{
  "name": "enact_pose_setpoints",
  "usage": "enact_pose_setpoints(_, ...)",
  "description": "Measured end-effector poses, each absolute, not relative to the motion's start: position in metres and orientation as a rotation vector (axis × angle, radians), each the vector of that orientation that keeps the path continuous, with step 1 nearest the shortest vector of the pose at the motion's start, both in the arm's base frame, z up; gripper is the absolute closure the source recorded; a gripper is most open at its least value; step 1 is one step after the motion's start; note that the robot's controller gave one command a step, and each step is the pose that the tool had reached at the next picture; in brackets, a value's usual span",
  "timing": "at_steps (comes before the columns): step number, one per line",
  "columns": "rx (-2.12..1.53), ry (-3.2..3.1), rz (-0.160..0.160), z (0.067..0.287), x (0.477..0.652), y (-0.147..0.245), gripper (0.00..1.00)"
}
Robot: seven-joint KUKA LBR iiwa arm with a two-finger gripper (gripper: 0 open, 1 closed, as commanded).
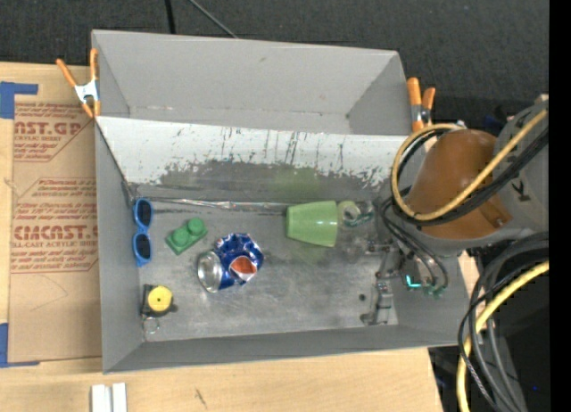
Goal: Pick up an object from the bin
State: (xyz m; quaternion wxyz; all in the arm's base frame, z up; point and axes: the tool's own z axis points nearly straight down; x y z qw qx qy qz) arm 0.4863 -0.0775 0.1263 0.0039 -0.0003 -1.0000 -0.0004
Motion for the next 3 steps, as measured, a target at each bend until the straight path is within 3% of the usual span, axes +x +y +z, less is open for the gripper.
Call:
enact_pose_setpoints(1, 0.277, -3.135, 0.005, 0.172, 0.534, -0.137, 0.00)
enact_pose_setpoints(2, 0.517, -3.102, -0.006, 0.143, 0.572, -0.031, 0.00)
enact_pose_setpoints(3, 0.534, -3.094, -0.010, 0.066, 0.566, 0.040, 0.00)
